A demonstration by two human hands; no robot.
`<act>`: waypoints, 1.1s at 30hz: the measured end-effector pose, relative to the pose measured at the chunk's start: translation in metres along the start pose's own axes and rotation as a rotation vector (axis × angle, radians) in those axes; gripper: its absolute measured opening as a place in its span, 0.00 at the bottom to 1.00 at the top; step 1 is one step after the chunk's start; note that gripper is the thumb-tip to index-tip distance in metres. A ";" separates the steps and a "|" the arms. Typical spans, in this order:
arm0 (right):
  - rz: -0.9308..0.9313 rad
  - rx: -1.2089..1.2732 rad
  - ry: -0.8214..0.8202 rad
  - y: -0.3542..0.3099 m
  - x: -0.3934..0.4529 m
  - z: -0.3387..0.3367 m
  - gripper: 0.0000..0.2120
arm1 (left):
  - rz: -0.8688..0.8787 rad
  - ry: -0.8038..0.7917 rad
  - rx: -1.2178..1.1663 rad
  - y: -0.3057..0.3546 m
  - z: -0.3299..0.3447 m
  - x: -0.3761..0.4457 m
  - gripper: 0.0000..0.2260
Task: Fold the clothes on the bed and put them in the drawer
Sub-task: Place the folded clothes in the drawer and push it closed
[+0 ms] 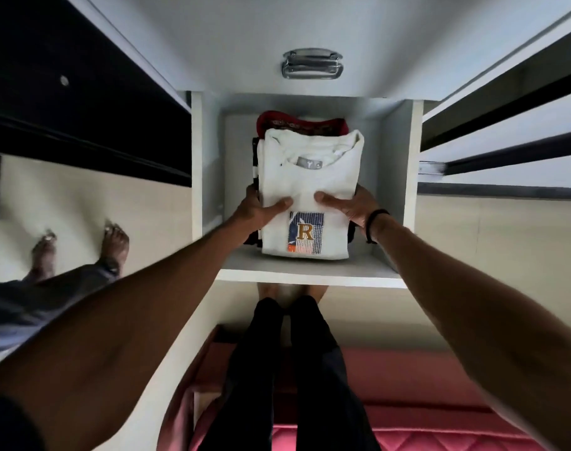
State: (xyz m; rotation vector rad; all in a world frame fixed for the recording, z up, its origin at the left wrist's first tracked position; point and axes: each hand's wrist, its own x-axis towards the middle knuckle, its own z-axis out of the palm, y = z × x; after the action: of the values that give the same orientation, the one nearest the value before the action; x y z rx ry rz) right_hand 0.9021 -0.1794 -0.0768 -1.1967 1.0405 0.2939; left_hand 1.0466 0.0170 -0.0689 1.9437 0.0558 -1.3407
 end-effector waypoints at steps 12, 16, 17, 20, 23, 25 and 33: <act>-0.160 -0.044 0.101 0.010 0.006 -0.007 0.38 | 0.133 0.097 0.033 -0.015 0.008 -0.004 0.38; -0.033 -0.177 0.267 0.005 0.013 0.000 0.36 | 0.056 0.139 0.091 -0.002 0.017 0.008 0.37; -0.012 -0.191 0.282 0.003 0.010 0.001 0.36 | 0.047 0.167 0.149 0.002 0.020 0.006 0.36; 0.009 -0.214 0.385 -0.001 -0.012 0.010 0.34 | 0.202 0.337 0.391 0.010 0.025 -0.020 0.39; -0.101 -0.183 0.677 -0.003 -0.074 0.025 0.19 | 0.546 0.279 0.558 0.015 0.026 -0.064 0.30; -0.187 -0.165 0.893 0.008 -0.124 0.040 0.07 | 0.618 0.000 0.699 0.004 0.023 -0.092 0.23; 0.546 0.821 0.685 0.110 -0.153 0.094 0.08 | 0.829 -0.092 1.010 -0.042 0.029 -0.120 0.11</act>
State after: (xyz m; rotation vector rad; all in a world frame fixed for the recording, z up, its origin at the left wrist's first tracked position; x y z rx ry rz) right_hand 0.7932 -0.0069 -0.0252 -0.2261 1.8492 -0.1531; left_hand 0.9523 0.0729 0.0008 2.2101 -1.5504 -0.8996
